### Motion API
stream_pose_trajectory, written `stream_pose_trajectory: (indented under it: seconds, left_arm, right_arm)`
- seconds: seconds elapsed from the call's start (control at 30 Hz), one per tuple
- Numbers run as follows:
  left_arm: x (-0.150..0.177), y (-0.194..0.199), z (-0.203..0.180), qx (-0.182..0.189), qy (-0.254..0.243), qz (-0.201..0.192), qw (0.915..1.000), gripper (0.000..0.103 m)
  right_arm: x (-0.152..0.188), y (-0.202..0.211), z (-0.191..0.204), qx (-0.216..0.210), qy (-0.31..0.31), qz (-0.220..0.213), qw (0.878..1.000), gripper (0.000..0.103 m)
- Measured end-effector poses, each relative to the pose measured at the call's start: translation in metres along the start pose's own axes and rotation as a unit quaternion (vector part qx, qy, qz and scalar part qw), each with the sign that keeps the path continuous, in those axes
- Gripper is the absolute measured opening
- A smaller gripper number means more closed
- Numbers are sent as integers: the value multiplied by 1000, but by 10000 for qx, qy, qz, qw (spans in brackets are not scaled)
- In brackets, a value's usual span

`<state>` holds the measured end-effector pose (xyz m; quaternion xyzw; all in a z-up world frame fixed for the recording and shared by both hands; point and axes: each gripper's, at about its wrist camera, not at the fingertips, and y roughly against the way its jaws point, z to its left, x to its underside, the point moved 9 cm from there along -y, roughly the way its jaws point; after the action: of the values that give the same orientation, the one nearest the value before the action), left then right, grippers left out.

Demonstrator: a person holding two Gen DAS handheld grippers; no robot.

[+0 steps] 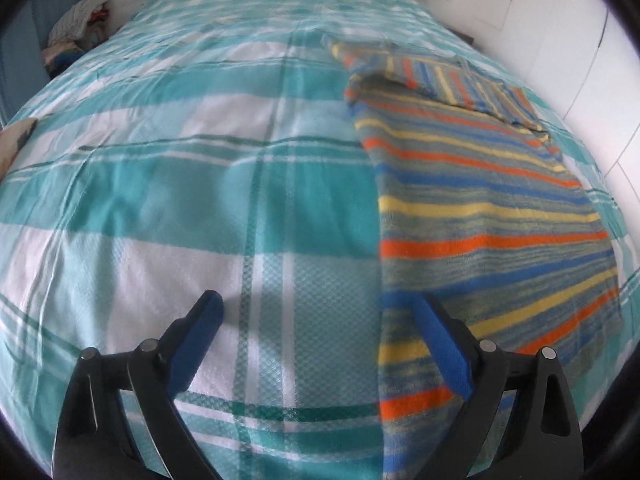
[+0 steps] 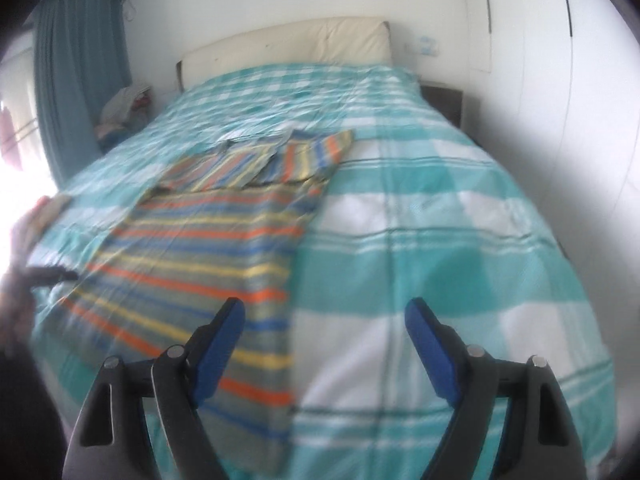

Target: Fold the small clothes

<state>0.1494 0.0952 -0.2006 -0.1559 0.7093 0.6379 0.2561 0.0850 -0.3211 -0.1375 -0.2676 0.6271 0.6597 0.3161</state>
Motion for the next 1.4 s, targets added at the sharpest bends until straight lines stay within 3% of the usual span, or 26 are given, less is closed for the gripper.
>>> stream_pose_trajectory:
  seconds: [0.13,0.23,0.3,0.5,0.83,1.4]
  left_arm:
    - [-1,7,0,-11,-57,-223,9997,97]
    - [3,4,4,-89,-12,-223,9997,97]
    - [5,1,6,-84,133,-231,9996,98]
    - [4,-10,12,-73,458,-238,9986,102]
    - [1,-8,18,63,826,-393,9958,102]
    - [2,-12,17,-143,723,-295,9968,102]
  right_arm:
    - [3,-30,-35,555,-116,12,9984,82]
    - [26,-54,-60,792,-482,282,9953,82]
    - [41,-65,-68,746,-717,426,9937,83]
    - [42,-69,-65,742,-595,424,9946,94]
    - [40,-72,-63,750,-573,417,9947,97]
    - [40,-73,-62,760,-570,422,9946,97]
